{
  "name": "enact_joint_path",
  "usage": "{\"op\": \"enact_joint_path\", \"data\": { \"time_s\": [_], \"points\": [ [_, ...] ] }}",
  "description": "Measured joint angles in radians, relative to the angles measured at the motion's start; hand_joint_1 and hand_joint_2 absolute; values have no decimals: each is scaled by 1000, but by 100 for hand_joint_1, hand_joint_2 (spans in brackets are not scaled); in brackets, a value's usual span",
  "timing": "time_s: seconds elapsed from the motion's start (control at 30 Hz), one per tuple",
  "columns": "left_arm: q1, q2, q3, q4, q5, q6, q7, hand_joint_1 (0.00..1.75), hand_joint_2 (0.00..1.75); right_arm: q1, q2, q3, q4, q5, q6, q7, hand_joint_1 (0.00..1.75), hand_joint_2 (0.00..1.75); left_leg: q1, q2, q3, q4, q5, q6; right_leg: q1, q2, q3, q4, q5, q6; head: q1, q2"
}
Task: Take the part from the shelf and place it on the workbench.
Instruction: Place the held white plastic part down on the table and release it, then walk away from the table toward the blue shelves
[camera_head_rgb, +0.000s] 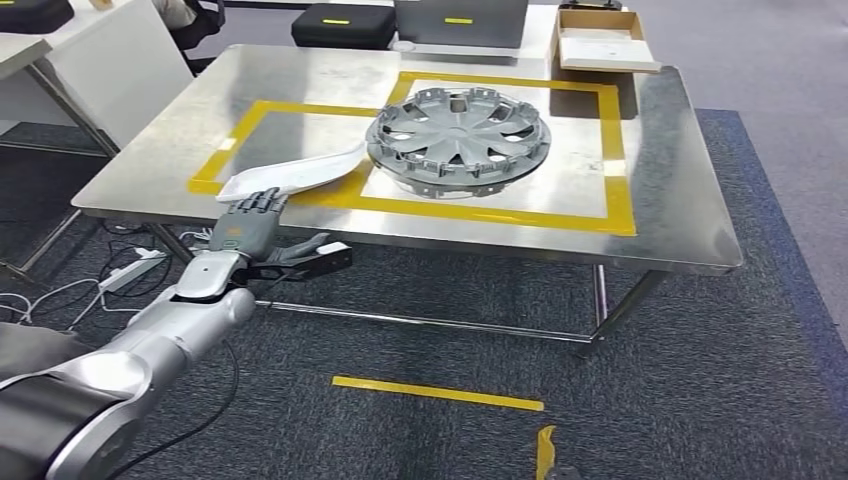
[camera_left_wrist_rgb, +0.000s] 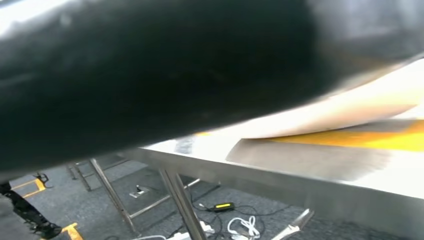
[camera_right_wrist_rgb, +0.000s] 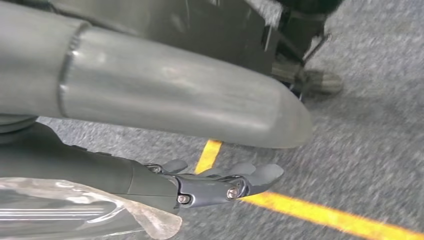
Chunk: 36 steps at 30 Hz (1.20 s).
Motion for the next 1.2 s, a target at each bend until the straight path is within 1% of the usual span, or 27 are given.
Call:
{"op": "enact_joint_path", "data": {
  "time_s": [0.1,0.13,0.17,0.2,0.27,0.33,0.37,0.4,0.47,0.5,0.53,0.6,0.63,0.67,0.7,0.73,0.77,0.83,0.87,0.9,0.97,1.0,1.07,1.1,1.13,1.17,1.2],
  "points": [
    [2,4,0,3,6,5,-2,0,0,-3,0,4,0,5,-1,-1,0,0,4,-2,-46,179,-137,-11,0,-1,-39,0,33,-14,-3,0],
    [3,6,-1,4,8,6,-3,0,0,-3,0,6,0,8,-1,-1,0,0,4,-2,-53,233,-157,-12,1,0,-55,1,44,-13,-4,0],
    [5,9,-1,5,9,8,-5,0,0,-3,0,9,0,10,-1,-1,0,0,4,-2,-46,259,-155,-12,1,0,-70,2,55,-12,-4,0],
    [6,11,-1,6,11,9,-9,0,0,-3,0,11,0,12,-1,0,0,0,4,-2,-22,247,-133,-11,1,1,-86,3,66,-10,-4,0],
    [4,16,-1,6,16,10,-17,0,0,-4,0,15,0,15,-1,1,0,0,4,-3,71,132,-88,-6,1,1,-113,8,87,-5,-4,0],
    [1,20,-1,6,19,12,-21,0,0,-7,0,17,0,17,-1,3,0,0,1,-5,163,-5,-91,2,4,0,-129,13,104,3,-3,0],
    [0,22,-1,6,20,13,-22,0,0,-8,0,19,0,17,-1,3,0,0,0,-5,184,-42,-101,6,4,0,-133,13,112,8,-4,0],
    [0,23,-1,6,20,14,-22,0,0,-9,0,20,0,17,-2,4,0,0,-3,-6,188,-57,-103,11,4,0,-135,12,121,14,-3,0],
    [1,25,-1,6,25,13,-22,0,0,-9,0,22,0,17,-2,4,0,0,-2,-2,175,-61,-85,26,1,0,-144,17,118,26,-3,0],
    [3,25,-1,6,28,12,-22,0,0,-9,0,23,0,17,-2,3,0,0,-2,1,165,-62,-73,35,-1,1,-155,37,92,32,-2,0],
    [6,27,-1,6,30,11,-20,0,0,-9,0,23,0,18,-2,2,0,0,-1,3,154,-64,-61,43,-2,1,-170,75,49,36,-2,0],
    [23,33,0,7,27,11,-14,0,0,-9,0,23,0,18,-4,-4,0,0,-5,4,123,-63,-37,50,-3,2,-205,206,-51,42,-2,0],
    [38,37,0,8,23,12,-9,0,0,-10,0,23,0,18,-5,-7,0,0,-6,4,107,-62,-25,50,-4,2,-215,269,-75,44,-2,0],
    [56,41,0,10,20,13,-6,0,0,-10,0,23,0,18,-6,-10,0,0,-8,5,91,-62,-13,49,-5,2,-214,309,-76,45,-2,0],
    [76,46,-1,11,17,15,-3,0,0,-10,0,23,0,19,-7,-11,0,0,-10,6,75,-61,-1,48,-5,2,-195,313,-55,44,-2,0],
    [92,50,-1,13,16,17,-2,0,0,-10,0,23,0,19,-8,-12,0,0,-10,7,60,-59,10,46,-5,2,-159,280,-28,43,-3,0],
    [105,54,-1,13,16,18,-1,0,0,-11,0,23,0,19,-9,-13,0,0,-11,7,46,-57,20,43,-5,2,-107,218,-10,40,-2,0],
    [120,62,-1,14,17,17,3,0,0,-14,0,23,0,19,-10,-14,0,0,-13,6,26,-51,40,35,-3,2,3,67,-19,34,-3,0],
    [127,67,0,14,18,16,6,0,0,-15,0,23,0,18,-12,-15,0,0,-13,6,21,-50,49,30,0,3,36,18,-32,31,-3,0],
    [138,72,0,15,21,14,9,0,0,-15,0,23,0,18,-14,-16,0,0,-12,6,18,-50,59,24,3,5,51,-7,-38,28,-3,0],
    [178,85,5,17,41,14,13,0,0,-12,0,23,0,16,-20,-18,0,0,-10,5,14,-51,63,12,2,5,40,-13,-26,11,-3,0],
    [204,91,11,19,61,16,7,0,0,-11,0,23,0,15,-26,-20,0,0,-8,4,8,-37,44,5,0,5,33,-15,-18,-1,-4,0],
    [270,101,34,22,112,24,-9,0,0,-11,0,25,0,28,-47,-19,0,0,-4,0,-19,48,-42,-6,-1,7,14,-19,0,-18,-7,0],
    [308,105,48,25,135,29,-17,0,0,-10,0,29,0,42,-61,-14,0,0,-2,-1,-36,114,-88,-9,0,10,1,-18,11,-21,-9,0],
    [349,107,64,28,152,35,-21,0,0,-8,0,35,0,58,-73,-6,0,0,0,-1,-48,179,-118,-12,1,13,-11,-18,20,-22,-9,0],
    [389,108,77,31,163,41,-23,0,0,-4,0,42,0,70,-81,1,0,0,1,-2,-51,224,-125,-13,1,14,-23,-17,29,-21,-10,0],
    [426,107,88,35,178,45,-26,0,0,0,0,49,0,76,-86,7,0,0,2,-2,-40,237,-111,-14,1,15,-35,-15,37,-19,-10,0]
  ]
}}
